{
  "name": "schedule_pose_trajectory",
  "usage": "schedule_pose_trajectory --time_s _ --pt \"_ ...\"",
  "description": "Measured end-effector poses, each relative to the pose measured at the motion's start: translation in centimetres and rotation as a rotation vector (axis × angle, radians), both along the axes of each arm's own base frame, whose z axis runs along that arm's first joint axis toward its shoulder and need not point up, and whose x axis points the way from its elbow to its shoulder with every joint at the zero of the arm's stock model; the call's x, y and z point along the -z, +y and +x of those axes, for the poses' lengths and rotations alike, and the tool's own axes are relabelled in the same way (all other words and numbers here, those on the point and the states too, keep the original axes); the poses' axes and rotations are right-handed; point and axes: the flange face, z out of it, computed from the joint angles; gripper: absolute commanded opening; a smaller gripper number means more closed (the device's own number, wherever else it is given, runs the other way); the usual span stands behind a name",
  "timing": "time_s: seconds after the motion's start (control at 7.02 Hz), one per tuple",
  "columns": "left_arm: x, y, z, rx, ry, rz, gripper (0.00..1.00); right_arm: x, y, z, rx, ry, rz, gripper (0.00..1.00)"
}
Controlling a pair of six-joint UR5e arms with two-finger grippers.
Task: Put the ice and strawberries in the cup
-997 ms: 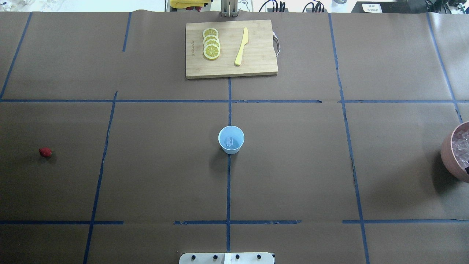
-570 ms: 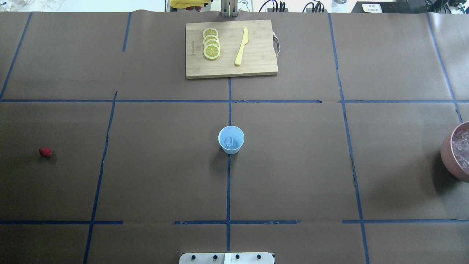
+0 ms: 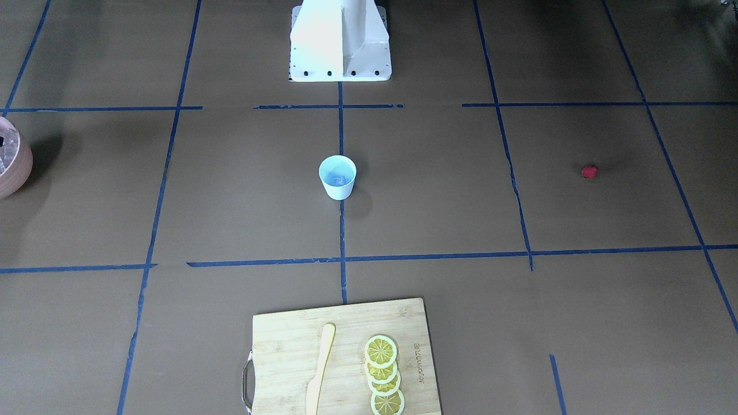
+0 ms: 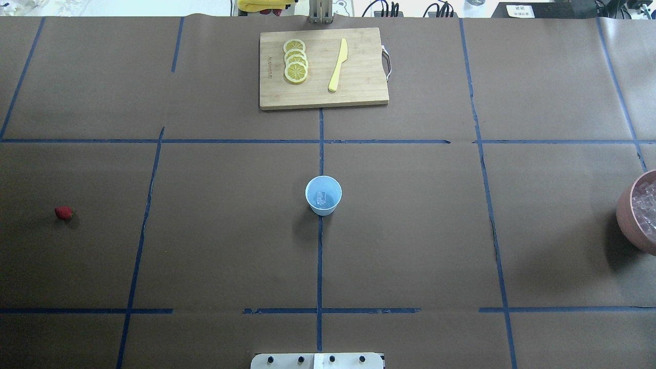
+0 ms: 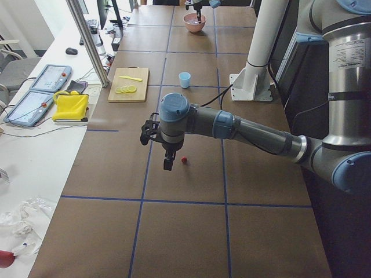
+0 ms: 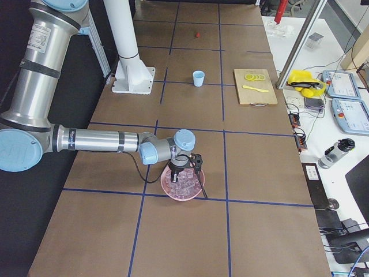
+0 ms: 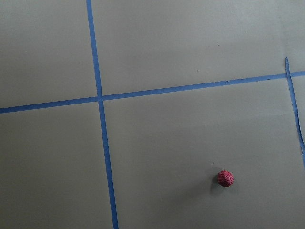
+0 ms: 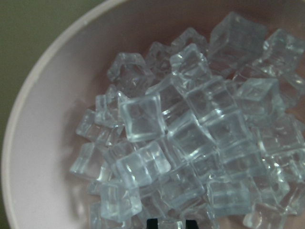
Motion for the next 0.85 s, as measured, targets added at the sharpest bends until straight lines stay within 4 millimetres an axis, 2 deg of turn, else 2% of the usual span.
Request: schedule_pose_trajectory --time_s 0.43,0.57,0.85 --pt "0.0 0.0 0.0 0.001 0.0 -0.001 1.0 2.0 -0.1 0.2 -0.004 -0.014 0.035 0.02" --pt "0.0 0.0 0.0 0.001 0.0 -0.001 1.0 3.5 0.0 0.6 -0.014 -0.025 0.059 0.01" --pt "0.0 0.0 0.0 0.0 0.0 -0.002 1.0 8.2 0.2 3.2 -0.077 -0.054 0.137 0.0"
